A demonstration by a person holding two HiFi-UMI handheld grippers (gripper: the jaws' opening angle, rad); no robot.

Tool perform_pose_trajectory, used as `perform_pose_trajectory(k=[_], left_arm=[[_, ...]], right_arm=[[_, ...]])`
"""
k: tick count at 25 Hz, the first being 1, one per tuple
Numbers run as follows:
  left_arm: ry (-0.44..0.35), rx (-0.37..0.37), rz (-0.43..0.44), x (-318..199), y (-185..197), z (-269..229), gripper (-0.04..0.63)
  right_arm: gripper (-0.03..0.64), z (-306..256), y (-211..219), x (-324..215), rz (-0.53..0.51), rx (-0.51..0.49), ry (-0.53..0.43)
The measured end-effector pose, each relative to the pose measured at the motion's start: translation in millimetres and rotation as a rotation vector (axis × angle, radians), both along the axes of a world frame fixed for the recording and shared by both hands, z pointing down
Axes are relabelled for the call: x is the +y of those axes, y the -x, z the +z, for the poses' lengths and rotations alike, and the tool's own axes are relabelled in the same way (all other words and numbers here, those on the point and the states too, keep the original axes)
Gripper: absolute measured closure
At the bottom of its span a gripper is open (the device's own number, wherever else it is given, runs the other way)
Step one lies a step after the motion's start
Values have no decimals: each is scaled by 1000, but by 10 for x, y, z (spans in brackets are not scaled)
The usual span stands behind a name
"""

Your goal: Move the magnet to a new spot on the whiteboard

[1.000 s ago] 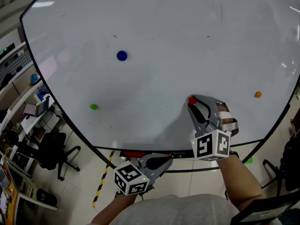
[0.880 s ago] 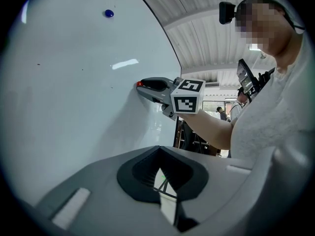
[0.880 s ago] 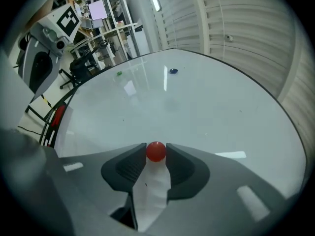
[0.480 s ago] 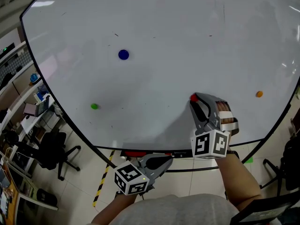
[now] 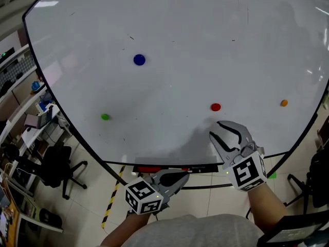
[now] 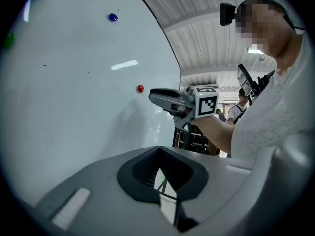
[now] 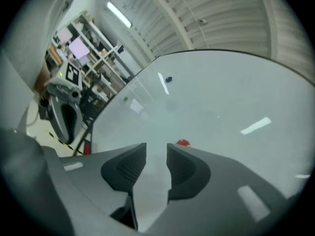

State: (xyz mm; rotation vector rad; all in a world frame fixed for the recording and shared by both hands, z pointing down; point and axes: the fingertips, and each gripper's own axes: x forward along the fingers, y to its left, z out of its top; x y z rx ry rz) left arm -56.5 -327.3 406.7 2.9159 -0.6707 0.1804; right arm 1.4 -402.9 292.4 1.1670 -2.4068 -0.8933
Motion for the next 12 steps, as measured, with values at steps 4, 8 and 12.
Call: perform_pose_trajectory(k=[4,8,12], left_arm=[[-6,10,16,51,48,-30,614],[3,3,33,76,89,46,614],[-11,-49,39,110,132,169,614]], right_arm=[[531,483,47,313,-111,-130,228],[612,1026,94,434,-124,-243,437],[612,1278,190,530,-101,-264,518]])
